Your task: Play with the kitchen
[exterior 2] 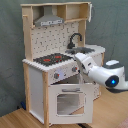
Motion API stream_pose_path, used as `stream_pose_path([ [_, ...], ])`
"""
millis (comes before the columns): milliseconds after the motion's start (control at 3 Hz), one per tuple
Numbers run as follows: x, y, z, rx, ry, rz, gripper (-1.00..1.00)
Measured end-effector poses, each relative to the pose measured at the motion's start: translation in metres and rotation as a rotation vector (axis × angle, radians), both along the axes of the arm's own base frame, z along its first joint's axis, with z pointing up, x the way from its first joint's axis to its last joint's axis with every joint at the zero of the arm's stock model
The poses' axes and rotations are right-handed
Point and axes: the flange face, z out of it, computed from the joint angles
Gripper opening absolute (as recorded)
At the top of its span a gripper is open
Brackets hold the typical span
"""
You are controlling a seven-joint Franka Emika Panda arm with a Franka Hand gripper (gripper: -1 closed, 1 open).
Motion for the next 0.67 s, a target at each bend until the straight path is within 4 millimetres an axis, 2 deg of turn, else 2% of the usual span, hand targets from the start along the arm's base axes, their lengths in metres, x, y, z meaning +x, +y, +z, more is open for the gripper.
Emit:
stream_pose_path([
  [667, 0.018, -0.055, 0.027, -0.019, 0.109, -0.043, 1.00],
])
